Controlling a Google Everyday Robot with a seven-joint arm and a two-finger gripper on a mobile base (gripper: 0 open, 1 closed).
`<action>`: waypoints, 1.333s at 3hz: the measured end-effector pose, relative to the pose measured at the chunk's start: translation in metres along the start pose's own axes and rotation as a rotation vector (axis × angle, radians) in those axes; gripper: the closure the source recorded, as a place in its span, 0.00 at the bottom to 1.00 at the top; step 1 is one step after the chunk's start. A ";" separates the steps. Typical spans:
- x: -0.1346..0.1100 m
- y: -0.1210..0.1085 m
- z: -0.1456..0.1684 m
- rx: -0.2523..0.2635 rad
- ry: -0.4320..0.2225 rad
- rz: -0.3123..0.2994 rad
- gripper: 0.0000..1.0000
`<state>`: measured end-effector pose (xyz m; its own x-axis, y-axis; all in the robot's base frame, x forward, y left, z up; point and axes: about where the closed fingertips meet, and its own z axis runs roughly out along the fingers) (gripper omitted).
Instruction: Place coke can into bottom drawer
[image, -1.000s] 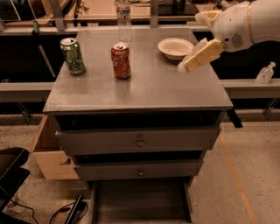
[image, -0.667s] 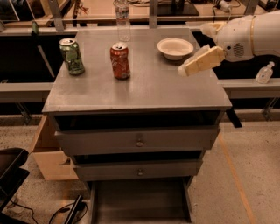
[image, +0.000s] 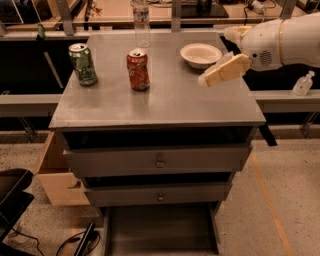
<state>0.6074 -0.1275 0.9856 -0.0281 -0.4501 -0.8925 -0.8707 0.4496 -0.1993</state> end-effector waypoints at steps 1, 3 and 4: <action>-0.017 0.000 0.068 -0.076 -0.075 -0.045 0.00; -0.028 -0.005 0.174 -0.141 -0.087 -0.057 0.00; -0.022 -0.016 0.205 -0.147 -0.131 -0.006 0.00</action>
Offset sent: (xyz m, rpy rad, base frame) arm 0.0994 0.1662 -0.0452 0.0075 -0.0318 0.2049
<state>0.7226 0.0336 0.9249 0.0334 -0.3438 -0.9384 -0.9332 0.3255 -0.1525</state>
